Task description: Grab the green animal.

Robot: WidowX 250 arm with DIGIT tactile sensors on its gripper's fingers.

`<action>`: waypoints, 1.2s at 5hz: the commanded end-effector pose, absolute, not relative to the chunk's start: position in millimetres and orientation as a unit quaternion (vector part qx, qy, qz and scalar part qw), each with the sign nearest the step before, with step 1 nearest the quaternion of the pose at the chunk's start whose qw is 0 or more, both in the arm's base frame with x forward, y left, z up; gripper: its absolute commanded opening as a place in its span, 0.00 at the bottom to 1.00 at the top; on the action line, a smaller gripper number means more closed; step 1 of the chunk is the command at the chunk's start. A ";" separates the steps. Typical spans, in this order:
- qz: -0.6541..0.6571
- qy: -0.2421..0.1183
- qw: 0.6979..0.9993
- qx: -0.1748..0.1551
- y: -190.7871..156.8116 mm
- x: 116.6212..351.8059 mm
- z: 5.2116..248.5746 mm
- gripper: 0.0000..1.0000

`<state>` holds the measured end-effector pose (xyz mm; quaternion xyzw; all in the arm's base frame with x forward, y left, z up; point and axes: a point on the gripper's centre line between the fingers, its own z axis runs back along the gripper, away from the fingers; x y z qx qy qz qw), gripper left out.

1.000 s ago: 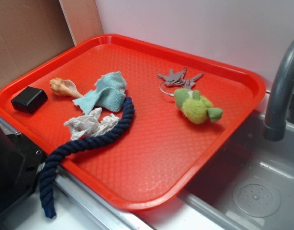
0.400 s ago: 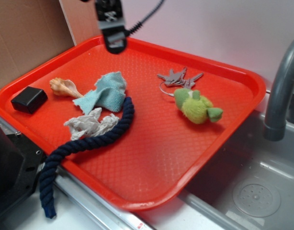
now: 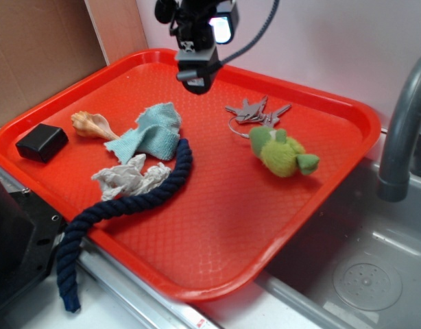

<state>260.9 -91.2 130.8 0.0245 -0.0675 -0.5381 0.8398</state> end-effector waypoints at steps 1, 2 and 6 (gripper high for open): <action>-0.543 -0.099 0.833 0.028 -102.1 257.2 148.9 1.00; -0.543 -0.099 0.833 0.028 -102.1 257.2 148.9 1.00; -0.656 -0.077 0.751 -0.023 -156.8 263.0 76.1 1.00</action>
